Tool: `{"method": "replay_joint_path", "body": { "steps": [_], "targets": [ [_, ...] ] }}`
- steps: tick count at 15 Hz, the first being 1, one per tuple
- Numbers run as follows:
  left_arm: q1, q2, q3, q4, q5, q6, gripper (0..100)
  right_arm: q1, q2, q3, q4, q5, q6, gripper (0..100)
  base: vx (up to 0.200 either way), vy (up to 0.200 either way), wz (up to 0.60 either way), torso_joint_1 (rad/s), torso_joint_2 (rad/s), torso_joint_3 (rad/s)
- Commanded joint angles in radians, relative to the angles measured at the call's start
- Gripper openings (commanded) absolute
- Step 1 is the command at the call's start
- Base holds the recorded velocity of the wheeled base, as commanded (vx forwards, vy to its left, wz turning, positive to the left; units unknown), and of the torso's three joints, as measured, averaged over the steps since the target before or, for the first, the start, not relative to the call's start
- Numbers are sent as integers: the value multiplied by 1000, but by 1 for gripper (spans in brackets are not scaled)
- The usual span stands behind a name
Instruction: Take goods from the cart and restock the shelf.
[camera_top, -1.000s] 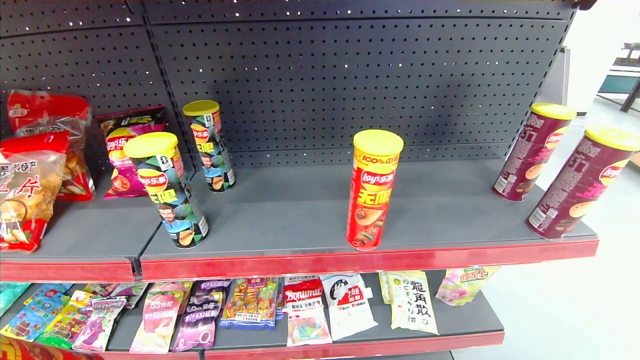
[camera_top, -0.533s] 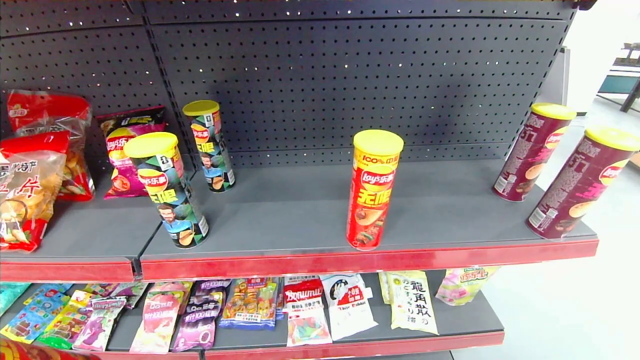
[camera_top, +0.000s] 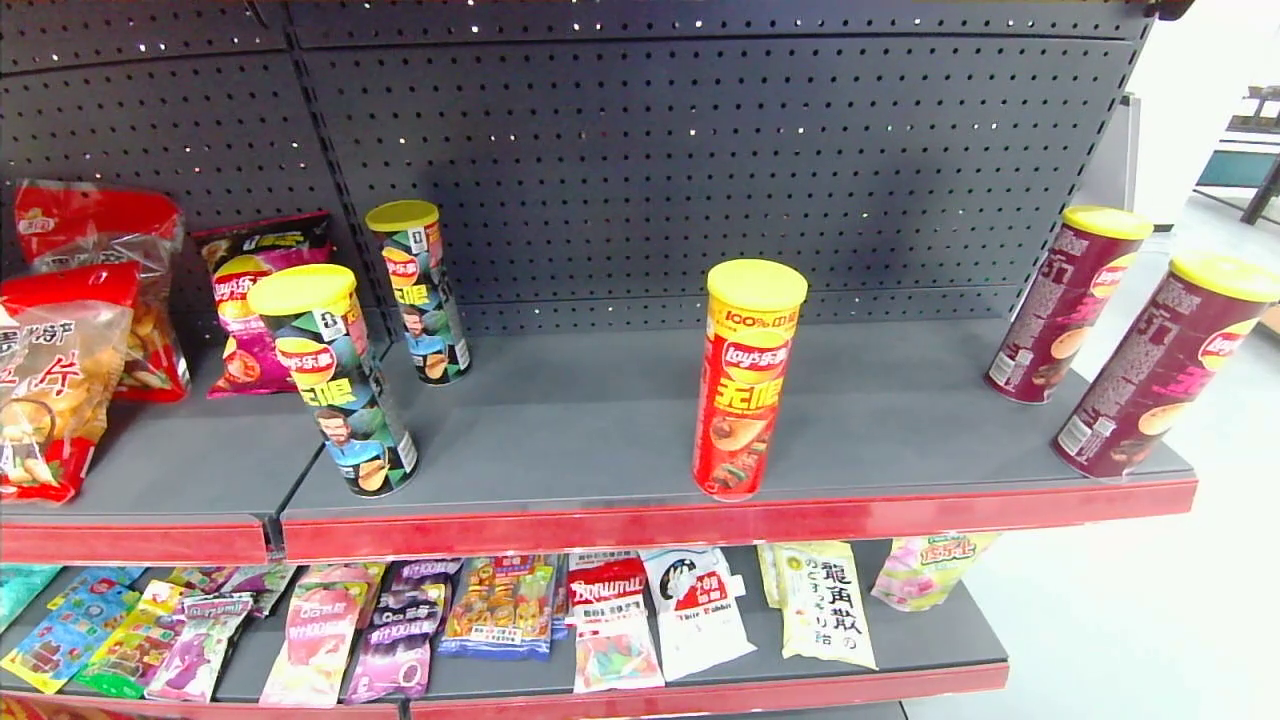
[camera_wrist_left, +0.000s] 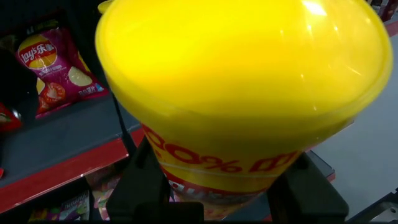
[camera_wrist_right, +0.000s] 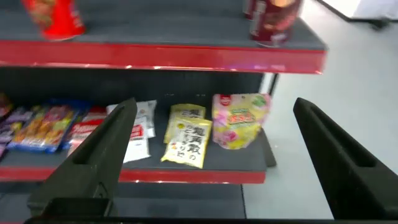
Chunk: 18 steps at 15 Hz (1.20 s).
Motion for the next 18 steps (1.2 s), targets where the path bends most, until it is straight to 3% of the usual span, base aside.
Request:
{"method": "replay_joint_path", "body": {
  "steps": [1, 2, 14, 18],
  "targets": [
    [0, -4, 3, 0, 1, 0, 0, -2, -2, 0, -1, -10, 21, 100, 0, 0, 0, 0, 0, 0],
    [0, -4, -1, -1, 2, 0, 0, 0, -5, 33, -17, -84, 50, 100, 0, 0, 0, 0, 0, 0],
    [0, -38, -7, 8, 1, 0, 0, 2, -5, 36, -33, -53, 37, 100, 0, 0, 0, 0, 0, 0],
    [0, -35, -10, 8, 1, -1, 0, 2, -5, 36, -33, -53, 35, 100, 0, 0, -600, 1, 0, 4]
  ]
}}
